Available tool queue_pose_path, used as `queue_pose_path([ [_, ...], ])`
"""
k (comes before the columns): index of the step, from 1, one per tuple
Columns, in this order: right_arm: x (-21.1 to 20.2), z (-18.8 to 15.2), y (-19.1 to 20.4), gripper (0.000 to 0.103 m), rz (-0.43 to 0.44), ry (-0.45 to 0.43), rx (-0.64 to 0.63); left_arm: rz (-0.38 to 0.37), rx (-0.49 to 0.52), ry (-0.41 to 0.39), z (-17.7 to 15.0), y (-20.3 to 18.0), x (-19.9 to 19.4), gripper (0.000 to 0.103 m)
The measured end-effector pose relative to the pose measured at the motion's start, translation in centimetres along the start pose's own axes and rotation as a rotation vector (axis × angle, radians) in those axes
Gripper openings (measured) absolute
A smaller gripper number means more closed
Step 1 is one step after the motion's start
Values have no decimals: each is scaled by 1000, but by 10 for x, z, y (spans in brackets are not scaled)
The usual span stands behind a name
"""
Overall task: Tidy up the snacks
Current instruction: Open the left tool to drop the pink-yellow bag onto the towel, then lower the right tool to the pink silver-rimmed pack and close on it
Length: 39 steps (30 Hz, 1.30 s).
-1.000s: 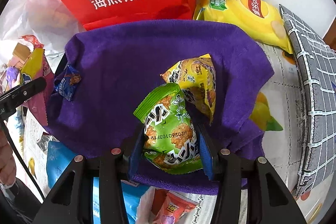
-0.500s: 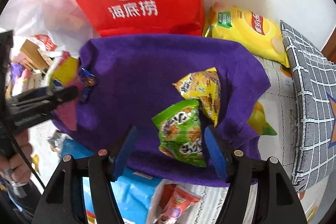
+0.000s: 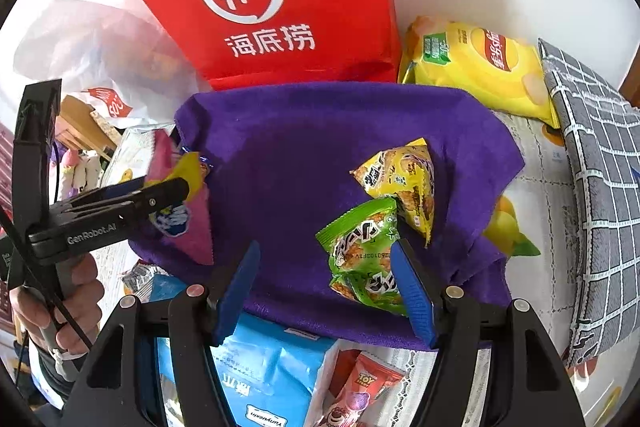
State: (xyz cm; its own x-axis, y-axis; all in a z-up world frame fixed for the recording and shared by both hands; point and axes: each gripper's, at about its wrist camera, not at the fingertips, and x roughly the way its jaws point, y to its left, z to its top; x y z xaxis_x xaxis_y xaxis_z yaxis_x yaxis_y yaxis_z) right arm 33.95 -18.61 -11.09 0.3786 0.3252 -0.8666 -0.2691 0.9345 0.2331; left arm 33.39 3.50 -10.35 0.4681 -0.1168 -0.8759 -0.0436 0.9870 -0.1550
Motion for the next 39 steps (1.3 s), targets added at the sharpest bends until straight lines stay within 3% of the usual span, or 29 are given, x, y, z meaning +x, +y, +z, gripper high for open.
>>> queue_pose_path([
  [3, -3, -1, 2, 67, -15, -11, -8, 6, 15, -17, 1, -3, -6, 80],
  [10, -12, 1, 19, 68, -143, -53, -107, -9, 59, -74, 1, -10, -25, 80],
  [19, -40, 2, 27, 79, -180, -195, -113, 28, 123, -183, -2, -21, -50, 80],
  [25, -54, 3, 30, 83, -151, -238, -87, 15, 106, -229, -5, -18, -67, 80],
  [28, -67, 1, 33, 84, -185, -295, -76, 1, 85, -245, -4, -12, -76, 79],
  [32, -80, -10, 36, 88, -233, -345, -83, -46, 71, -239, -4, -9, -84, 79],
  [36, -81, -27, 31, 88, -252, -321, -78, -42, 90, -250, -7, -13, -91, 79],
  [39, -84, -44, 23, 88, -333, -330, -85, -50, 95, -267, -10, -16, -100, 79],
])
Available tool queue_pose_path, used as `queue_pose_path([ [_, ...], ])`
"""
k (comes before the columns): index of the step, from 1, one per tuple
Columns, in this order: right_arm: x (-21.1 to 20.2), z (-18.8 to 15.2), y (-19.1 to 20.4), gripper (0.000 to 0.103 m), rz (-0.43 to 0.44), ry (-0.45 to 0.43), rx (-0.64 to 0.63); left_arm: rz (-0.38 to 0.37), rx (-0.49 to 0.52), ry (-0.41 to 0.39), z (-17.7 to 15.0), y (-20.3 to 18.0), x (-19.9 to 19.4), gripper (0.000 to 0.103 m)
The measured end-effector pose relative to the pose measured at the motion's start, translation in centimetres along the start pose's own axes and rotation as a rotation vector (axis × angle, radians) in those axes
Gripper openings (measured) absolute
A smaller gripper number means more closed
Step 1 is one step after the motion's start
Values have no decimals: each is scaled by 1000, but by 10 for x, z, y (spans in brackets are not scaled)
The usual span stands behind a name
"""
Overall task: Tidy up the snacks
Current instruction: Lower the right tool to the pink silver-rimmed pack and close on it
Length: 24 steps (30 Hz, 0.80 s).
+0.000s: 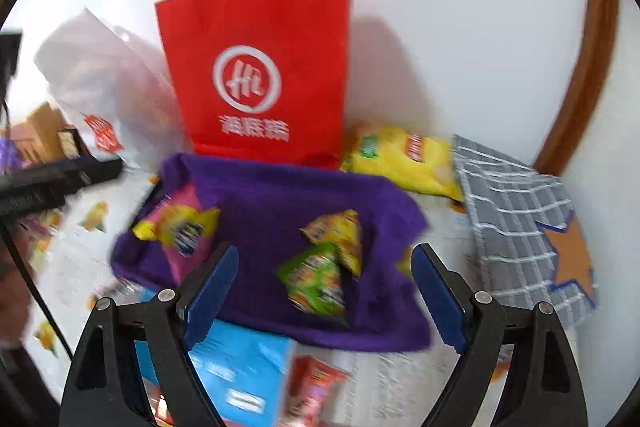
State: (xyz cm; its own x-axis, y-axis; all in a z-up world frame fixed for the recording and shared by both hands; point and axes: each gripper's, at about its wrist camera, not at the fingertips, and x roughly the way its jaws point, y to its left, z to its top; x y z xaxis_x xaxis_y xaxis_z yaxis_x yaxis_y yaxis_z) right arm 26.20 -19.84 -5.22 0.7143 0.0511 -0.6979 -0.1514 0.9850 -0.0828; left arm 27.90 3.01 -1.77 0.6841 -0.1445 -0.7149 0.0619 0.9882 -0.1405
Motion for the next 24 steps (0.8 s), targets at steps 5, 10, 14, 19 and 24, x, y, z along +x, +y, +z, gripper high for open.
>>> queue_pose_path([
  [5, -13, -33, -25, 88, 46, 39, 58, -17, 16, -14, 0, -5, -12, 80],
  [10, -20, -77, -52, 86, 89, 98, 158, -35, 21, -15, -1, -10, -21, 80],
  [14, -22, -112, -53, 69, 116, 135, 166, -33, 41, -23, -2, -15, -29, 80],
  [19, -19, -143, -47, 57, 149, 165, 200, -30, 61, -28, -4, -23, -34, 80],
  [24, -5, -158, -45, 39, 212, 223, 255, -49, 87, -25, -5, -30, -39, 80],
])
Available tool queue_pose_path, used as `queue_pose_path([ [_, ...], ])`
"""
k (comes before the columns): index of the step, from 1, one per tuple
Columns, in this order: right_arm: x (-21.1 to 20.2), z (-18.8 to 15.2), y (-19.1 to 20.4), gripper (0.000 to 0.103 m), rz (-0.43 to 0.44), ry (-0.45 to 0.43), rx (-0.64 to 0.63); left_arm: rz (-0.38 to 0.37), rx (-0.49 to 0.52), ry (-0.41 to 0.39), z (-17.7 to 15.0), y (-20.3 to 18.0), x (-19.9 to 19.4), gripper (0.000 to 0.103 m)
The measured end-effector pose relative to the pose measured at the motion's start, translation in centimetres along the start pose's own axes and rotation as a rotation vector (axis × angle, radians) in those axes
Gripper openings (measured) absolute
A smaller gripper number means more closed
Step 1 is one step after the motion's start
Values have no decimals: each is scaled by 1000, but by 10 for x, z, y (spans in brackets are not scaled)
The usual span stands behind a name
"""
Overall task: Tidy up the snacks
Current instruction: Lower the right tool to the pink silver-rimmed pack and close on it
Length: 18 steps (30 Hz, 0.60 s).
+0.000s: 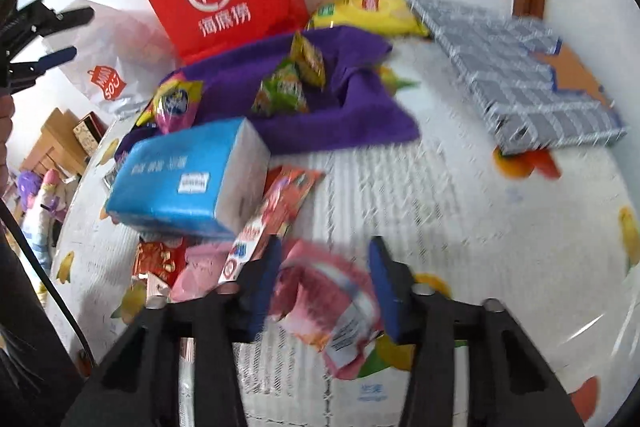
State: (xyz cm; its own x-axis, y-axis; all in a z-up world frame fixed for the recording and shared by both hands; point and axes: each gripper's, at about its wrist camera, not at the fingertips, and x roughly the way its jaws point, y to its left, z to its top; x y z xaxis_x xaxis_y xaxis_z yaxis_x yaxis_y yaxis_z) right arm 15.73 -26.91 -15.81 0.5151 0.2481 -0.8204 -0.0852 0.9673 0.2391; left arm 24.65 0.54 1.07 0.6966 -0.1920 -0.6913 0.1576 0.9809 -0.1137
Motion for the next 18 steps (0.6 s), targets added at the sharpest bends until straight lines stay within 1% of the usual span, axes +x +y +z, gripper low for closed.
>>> queue_pose_path([
  [2, -3, -3, -3, 39, 21, 1, 18, -14, 2, 2, -1, -1, -3, 80],
  [4, -5, -7, -7, 39, 52, 32, 30, -35, -1, -6, -1, -1, -9, 80],
  [8, -15, -18, -4, 40, 52, 60, -3, -36, 8, -19, -1, -4, -14, 80],
  [10, -21, -24, -1, 45, 48, 72, -24, -33, 14, -23, -1, -5, -16, 80],
  [11, -24, -27, 0, 50, 46, 73, -33, -31, 12, -25, -1, -5, -16, 80],
  [13, -32, -33, 2, 55, 38, 56, -51, -32, 12, -24, -1, -5, -16, 80],
  [15, -39, -38, 2, 69, 25, 36, -71, -33, 17, -21, -1, -5, -15, 80],
  [16, -44, -42, 2, 71, 14, 18, -77, -31, 16, -23, -1, -5, -16, 80],
  [18, -51, -47, 1, 71, 4, -2, -92, -30, 12, -26, -1, -5, -16, 80],
])
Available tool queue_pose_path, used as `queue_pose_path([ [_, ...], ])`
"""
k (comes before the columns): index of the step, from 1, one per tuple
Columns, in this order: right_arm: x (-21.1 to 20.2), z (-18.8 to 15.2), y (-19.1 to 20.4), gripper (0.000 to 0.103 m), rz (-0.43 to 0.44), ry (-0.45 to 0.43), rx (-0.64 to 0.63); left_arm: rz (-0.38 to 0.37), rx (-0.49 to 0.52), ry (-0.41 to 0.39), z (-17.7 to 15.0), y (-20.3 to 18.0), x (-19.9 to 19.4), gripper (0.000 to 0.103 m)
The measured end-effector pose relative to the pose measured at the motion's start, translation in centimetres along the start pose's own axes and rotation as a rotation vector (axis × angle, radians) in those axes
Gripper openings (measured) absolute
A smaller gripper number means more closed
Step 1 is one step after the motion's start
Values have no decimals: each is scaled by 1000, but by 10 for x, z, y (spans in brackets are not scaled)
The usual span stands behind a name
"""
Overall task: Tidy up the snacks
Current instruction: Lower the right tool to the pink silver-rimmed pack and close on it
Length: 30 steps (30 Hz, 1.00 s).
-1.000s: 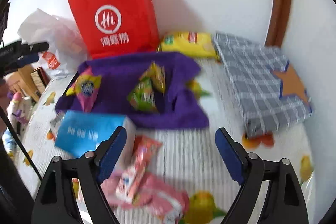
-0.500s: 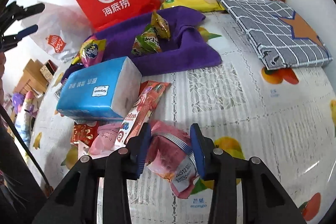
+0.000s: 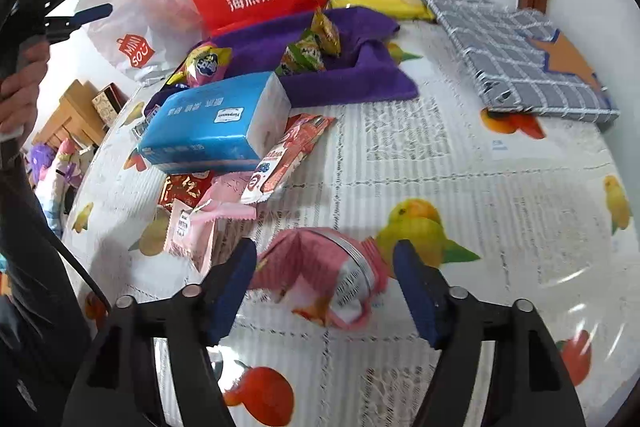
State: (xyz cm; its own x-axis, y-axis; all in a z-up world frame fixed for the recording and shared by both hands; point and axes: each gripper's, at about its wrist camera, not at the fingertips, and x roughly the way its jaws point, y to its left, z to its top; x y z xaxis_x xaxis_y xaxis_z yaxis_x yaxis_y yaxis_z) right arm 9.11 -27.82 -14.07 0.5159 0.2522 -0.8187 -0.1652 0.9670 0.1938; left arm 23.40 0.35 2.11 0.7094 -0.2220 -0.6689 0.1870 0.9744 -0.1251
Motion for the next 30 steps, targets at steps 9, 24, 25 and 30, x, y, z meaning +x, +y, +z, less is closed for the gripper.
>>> queue_pose_path([
  [9, 15, -10, 15, 71, -49, 10, -126, 21, 11, 16, -1, -3, 5, 80],
  [24, 59, 11, 20, 59, -75, -21, -179, 69, 55, 39, -5, -14, 18, 80],
  [25, 56, 10, 18, 58, -80, -37, -171, 73, 55, 39, -5, -13, 18, 80],
  [30, 38, 4, 9, 54, -107, -103, -136, 117, 39, 30, -5, -2, 14, 80],
])
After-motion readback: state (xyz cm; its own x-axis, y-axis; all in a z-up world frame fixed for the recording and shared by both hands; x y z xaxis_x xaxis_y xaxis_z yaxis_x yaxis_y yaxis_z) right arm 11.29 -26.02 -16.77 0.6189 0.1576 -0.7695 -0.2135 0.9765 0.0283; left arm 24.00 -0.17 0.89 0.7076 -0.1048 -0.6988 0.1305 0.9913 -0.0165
